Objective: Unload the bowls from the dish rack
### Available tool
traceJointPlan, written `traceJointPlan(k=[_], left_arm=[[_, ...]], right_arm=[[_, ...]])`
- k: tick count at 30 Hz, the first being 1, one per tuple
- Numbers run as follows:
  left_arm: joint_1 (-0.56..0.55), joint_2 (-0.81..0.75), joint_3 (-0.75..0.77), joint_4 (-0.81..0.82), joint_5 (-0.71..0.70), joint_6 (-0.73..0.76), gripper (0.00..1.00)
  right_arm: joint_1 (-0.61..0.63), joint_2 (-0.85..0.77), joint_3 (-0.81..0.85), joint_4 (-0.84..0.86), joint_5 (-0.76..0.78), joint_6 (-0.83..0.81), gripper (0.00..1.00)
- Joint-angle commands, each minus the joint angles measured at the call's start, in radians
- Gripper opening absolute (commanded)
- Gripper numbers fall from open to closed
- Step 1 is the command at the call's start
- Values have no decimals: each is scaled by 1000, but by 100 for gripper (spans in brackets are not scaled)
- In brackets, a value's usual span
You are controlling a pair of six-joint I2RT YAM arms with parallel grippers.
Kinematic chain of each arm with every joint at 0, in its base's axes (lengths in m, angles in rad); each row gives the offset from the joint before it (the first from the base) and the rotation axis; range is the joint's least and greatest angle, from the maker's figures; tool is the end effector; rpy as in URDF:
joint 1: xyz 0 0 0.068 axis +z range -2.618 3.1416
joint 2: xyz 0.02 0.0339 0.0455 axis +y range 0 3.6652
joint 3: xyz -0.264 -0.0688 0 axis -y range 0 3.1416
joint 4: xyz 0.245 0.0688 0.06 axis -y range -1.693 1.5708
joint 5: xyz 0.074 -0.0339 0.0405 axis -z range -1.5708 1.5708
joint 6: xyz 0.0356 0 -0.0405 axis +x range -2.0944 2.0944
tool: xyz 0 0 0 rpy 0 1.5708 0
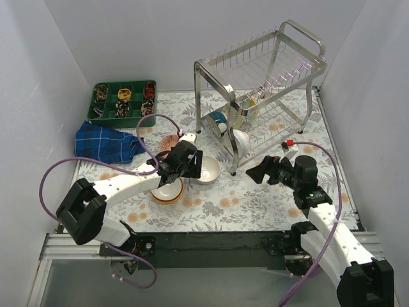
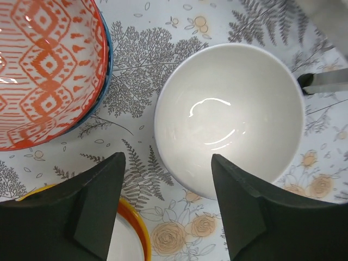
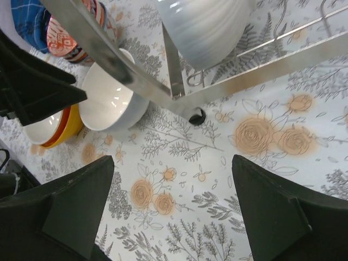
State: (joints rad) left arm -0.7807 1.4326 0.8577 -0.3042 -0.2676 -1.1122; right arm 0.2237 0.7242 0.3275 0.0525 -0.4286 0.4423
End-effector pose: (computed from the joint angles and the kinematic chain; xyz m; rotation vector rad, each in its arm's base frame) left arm 0.2133 -0.1981 0.2087 -0.5272 2.4234 -0.5293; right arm 0.1640 0.0525 0.2132 -0.0844 1.9751 0.8515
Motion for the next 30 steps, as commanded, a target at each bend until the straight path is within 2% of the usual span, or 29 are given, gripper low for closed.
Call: traceJointPlan(k=[1, 4, 6, 10, 14, 18, 24, 30], left_arm=[[3, -127, 67, -59, -2, 20, 68], [6, -194, 84, -78, -27, 52, 80], [11, -231, 86, -78, -47, 75, 85], [20, -323, 57, -26, -91, 182, 98], [26, -423, -26, 56, -139, 265, 98], [29, -481, -210, 218, -228, 325, 98], [35, -489, -241, 261, -297, 394, 98], [35, -524, -255, 257, -295, 402, 98]], right_arm=[[-1, 59, 108, 53, 83, -77, 99], [-3, 127, 166, 78, 126, -94, 99], [-1, 170, 195, 93, 149, -100, 98], [-3, 312, 266, 148, 114, -106, 99], [-3, 429, 332, 213, 22, -119, 99], [-3, 529, 415, 233, -13, -178, 99], [-1, 679, 495, 242, -87, -266, 99], [0, 785, 538, 260, -127, -297, 99]])
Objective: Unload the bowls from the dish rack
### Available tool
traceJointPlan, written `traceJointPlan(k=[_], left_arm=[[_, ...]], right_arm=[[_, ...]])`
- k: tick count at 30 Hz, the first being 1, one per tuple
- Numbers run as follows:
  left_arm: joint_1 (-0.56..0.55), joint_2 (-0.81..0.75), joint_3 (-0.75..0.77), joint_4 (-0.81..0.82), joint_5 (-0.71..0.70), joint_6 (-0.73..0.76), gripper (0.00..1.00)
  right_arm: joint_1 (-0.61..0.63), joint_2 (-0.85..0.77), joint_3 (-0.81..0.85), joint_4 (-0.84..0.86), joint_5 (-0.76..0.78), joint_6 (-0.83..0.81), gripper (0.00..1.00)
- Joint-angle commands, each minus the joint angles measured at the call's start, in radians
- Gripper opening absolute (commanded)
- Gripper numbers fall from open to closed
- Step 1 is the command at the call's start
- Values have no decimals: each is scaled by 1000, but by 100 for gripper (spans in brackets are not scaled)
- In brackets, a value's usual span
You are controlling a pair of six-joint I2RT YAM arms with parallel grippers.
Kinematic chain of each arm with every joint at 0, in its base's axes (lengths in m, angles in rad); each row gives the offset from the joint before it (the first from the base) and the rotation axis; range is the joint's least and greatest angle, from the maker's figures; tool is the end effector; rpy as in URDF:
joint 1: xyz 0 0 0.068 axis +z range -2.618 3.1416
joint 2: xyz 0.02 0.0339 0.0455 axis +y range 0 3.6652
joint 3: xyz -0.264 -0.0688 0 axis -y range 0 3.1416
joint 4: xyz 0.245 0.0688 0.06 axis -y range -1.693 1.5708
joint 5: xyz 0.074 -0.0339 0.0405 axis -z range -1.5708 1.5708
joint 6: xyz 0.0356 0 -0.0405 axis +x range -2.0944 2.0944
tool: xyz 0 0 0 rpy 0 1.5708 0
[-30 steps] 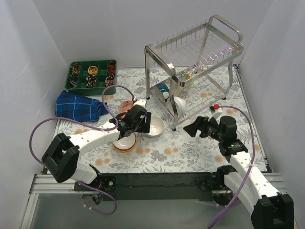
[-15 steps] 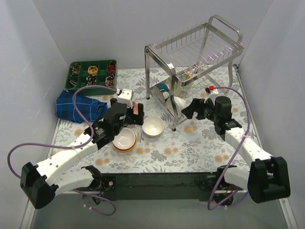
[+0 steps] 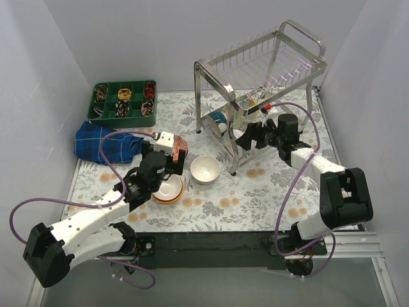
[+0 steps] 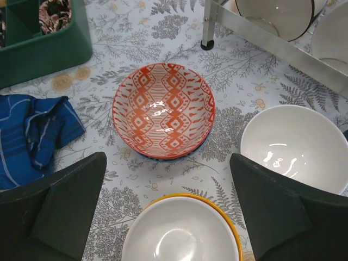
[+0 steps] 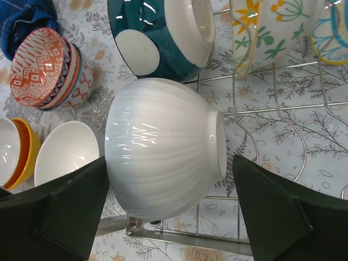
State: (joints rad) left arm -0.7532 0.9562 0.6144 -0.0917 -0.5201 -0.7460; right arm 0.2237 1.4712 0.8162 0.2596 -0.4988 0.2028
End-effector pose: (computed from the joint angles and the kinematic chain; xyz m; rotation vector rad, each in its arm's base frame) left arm 0.1681 -0.1334 0.2595 -0.3237 1.9463 -0.4681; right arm 0.3099 0.0880 0.2340 -0.3542 1.9625 0.7667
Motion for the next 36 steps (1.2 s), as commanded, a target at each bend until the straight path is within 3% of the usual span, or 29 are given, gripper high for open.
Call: traceJointPlan(k=[1, 5, 10, 14, 17, 21, 24, 36], left_arm=[[8, -57, -15, 47, -40, 39, 98], [8, -62, -16, 46, -29, 43, 98], [8, -60, -15, 44, -21, 45, 98], [8, -60, -16, 43, -21, 50, 98], [8, -60, -18, 41, -21, 53, 98], [8, -66, -18, 40, -20, 56, 98], [8, -70, -16, 38, -18, 56, 98], [8, -76, -19, 38, -14, 56, 98]], right_arm=[[0, 58, 54, 52, -63, -63, 99], [0, 93, 67, 52, -86, -88, 98], [0, 121, 77, 52, -109, -101, 90], [3, 124, 78, 49, -116, -103, 75], [6, 107, 72, 47, -107, -109, 44], [16, 81, 70, 27, -70, -132, 27], [28, 66, 78, 9, -46, -151, 22], [69, -55, 57, -28, 160, -229, 15]])
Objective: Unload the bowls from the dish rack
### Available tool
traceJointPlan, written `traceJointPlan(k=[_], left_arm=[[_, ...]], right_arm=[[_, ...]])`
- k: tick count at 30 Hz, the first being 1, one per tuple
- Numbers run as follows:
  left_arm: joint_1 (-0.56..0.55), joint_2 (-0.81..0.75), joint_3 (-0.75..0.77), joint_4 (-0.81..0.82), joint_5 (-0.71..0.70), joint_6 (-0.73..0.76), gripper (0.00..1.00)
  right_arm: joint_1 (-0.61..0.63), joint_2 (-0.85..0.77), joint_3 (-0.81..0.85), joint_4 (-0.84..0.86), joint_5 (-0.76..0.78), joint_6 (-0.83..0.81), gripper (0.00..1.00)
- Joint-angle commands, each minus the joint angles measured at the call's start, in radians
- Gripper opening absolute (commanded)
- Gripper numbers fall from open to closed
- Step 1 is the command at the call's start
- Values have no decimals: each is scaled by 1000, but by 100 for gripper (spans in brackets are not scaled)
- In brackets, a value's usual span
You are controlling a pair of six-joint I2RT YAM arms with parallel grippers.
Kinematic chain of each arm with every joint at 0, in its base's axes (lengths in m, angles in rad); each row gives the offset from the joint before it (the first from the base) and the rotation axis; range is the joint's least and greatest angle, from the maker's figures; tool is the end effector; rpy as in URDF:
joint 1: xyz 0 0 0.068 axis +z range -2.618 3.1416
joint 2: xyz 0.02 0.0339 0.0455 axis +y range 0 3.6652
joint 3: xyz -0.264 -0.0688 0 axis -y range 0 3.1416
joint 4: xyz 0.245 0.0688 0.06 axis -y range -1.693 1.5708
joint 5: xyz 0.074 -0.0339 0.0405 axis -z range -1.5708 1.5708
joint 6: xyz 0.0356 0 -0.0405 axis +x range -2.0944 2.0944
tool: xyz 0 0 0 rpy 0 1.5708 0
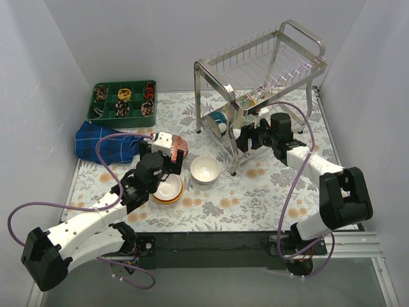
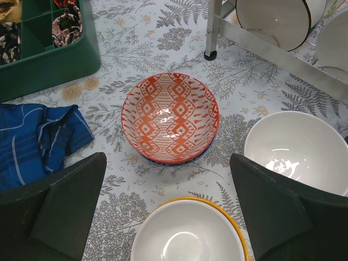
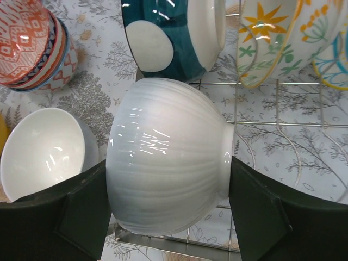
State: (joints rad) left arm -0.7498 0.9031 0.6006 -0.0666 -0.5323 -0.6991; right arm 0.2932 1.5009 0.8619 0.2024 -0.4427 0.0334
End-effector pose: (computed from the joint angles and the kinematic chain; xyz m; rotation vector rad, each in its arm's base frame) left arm 0.1630 -0.1271 0.2673 -0.3038 1.8903 -0.4706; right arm 0.3117 0.1100 0.2340 -0.5437 1.9474 0.6516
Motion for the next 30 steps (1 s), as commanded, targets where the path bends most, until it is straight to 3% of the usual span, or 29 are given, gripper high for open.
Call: traceJointPlan(k=[1, 11, 19, 27, 30], left_arm=[[4, -23, -7, 13, -3, 9, 98], [4, -18, -7, 13, 8, 7, 98], [4, -13, -5, 13, 51, 0, 98], [4, -12, 14, 8, 216, -65, 98], [3, 2, 42, -4, 276, -138, 98]], right_arm=[[0, -94, 9, 31, 133, -61, 15], [0, -221, -57, 54, 372, -41, 10], [0, -392, -124, -24, 493, 155, 10], [1, -614, -251, -124, 450, 341, 10], [1, -700, -297, -156, 366, 408, 10]])
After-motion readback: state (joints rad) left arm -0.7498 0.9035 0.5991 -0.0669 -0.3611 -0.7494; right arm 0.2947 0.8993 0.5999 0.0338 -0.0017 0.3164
